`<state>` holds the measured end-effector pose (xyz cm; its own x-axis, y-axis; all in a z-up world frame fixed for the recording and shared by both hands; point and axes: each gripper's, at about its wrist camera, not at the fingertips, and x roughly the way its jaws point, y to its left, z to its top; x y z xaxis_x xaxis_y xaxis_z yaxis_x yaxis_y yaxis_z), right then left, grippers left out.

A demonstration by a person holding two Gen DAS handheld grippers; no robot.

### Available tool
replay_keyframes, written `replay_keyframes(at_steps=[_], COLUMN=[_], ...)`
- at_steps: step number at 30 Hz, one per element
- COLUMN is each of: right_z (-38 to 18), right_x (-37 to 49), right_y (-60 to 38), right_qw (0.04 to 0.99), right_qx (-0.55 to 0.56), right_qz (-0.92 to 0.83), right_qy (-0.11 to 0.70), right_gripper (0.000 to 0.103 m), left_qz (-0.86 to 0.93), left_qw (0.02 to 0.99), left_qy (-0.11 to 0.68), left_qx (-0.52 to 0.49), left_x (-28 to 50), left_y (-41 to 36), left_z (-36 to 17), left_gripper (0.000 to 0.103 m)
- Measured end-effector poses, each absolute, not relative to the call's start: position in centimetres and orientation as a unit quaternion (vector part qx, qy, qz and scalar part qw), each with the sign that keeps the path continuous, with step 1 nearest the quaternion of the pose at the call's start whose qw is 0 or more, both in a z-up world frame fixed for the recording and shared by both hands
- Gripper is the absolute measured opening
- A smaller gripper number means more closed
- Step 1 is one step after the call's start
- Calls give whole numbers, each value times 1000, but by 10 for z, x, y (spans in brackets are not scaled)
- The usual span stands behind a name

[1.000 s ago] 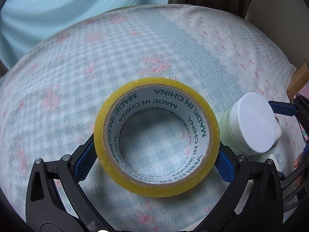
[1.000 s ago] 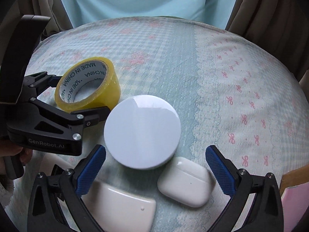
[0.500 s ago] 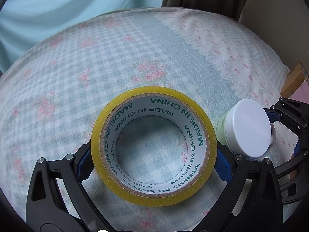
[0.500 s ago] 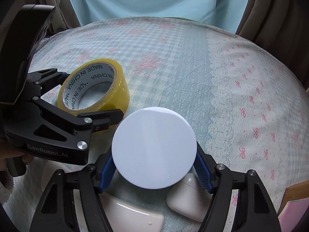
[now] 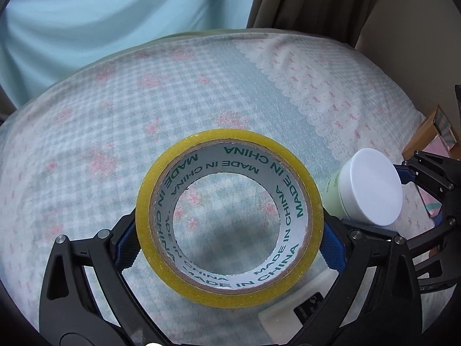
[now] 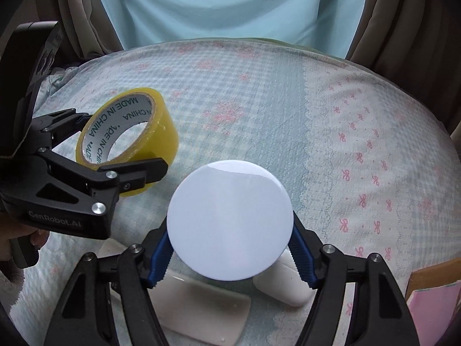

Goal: Organize rigid objects
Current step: 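Lift the tape roll and white jar and carry both over the cardboard box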

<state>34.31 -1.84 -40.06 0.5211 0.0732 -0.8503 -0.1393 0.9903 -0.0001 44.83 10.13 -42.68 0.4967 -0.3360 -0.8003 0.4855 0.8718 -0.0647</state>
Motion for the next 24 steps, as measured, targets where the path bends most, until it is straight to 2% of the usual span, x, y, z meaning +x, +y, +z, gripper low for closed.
replay_keyframes(at_steps=[14, 24], right_z=[-219, -147], right_x=[259, 181], right_y=[-30, -81], right_qw=[882, 887], right_qx=[9, 55], right_qz=[21, -3], right_qy=[471, 459], right_gripper=[67, 67], left_qz=[-231, -242], left_qw=[879, 875], left_qy=[410, 415], left_qx=[73, 61], left_x=[359, 273], left_y=[112, 71], left_z=[-243, -177], left_gripper=[98, 98])
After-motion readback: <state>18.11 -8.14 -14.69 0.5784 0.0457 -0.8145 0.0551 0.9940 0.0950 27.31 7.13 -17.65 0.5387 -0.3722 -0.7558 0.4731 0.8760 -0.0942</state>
